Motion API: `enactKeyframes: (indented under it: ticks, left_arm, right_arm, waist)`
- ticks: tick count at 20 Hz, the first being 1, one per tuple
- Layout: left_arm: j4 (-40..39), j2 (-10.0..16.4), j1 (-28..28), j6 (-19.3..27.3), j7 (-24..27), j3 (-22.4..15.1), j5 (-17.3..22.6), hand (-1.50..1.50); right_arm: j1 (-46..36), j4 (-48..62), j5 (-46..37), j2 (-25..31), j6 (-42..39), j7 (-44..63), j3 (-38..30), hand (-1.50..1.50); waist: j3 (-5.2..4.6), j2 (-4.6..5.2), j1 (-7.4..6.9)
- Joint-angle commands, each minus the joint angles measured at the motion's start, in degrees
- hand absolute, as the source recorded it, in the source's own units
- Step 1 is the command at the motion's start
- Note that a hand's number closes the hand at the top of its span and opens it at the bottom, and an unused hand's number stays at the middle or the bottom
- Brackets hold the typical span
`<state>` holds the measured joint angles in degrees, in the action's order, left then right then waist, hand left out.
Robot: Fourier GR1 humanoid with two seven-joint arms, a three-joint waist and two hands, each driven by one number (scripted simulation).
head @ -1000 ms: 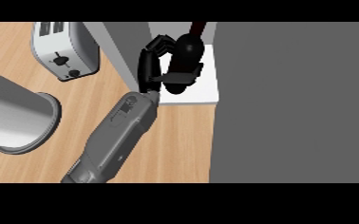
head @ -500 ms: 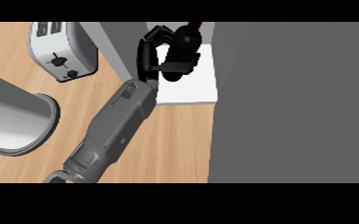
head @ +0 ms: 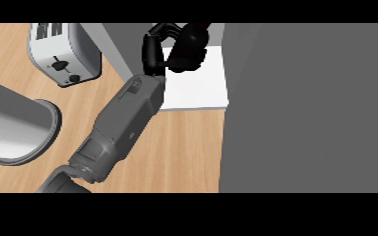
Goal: Pick up the wine, place it into the cabinet and close the cabinet
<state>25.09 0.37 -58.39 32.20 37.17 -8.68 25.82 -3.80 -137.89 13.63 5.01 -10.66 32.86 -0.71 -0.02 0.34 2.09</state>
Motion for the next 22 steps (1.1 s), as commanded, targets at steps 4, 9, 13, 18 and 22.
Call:
enactKeyframes:
  ticks: [4,9,13,18,22]
  left_arm:
    - [-6.20,-0.37,-2.20,-2.05,1.56,4.74,4.19,1.50]
    - [-8.62,-0.37,-4.52,-4.94,1.92,8.85,6.73,1.50]
    - [-11.23,-0.37,-2.99,-7.14,6.20,9.39,7.39,1.50]
    - [-13.67,-0.38,-5.54,-6.40,5.55,9.90,6.78,1.50]
    - [-16.39,1.65,-6.13,-7.62,6.06,10.43,5.78,1.50]
  right_arm:
    - [3.22,-6.56,3.21,-0.41,0.08,2.21,0.85,-1.50]
    - [-0.15,-3.17,2.41,-0.56,0.91,1.51,0.59,-1.50]
    - [3.75,-4.19,1.04,-1.73,-0.54,-0.81,2.71,-1.50]
    - [2.60,-4.70,4.54,0.47,-1.44,-0.35,-0.73,-1.50]
    - [2.54,-3.30,2.63,-0.53,-1.78,-1.85,1.23,-1.50]
  waist:
    - [-0.01,0.25,0.77]
    - [-0.02,0.40,0.47]
    - [-0.01,0.49,1.03]
    - [0.01,0.44,1.00]
    - [-0.01,0.81,1.41]
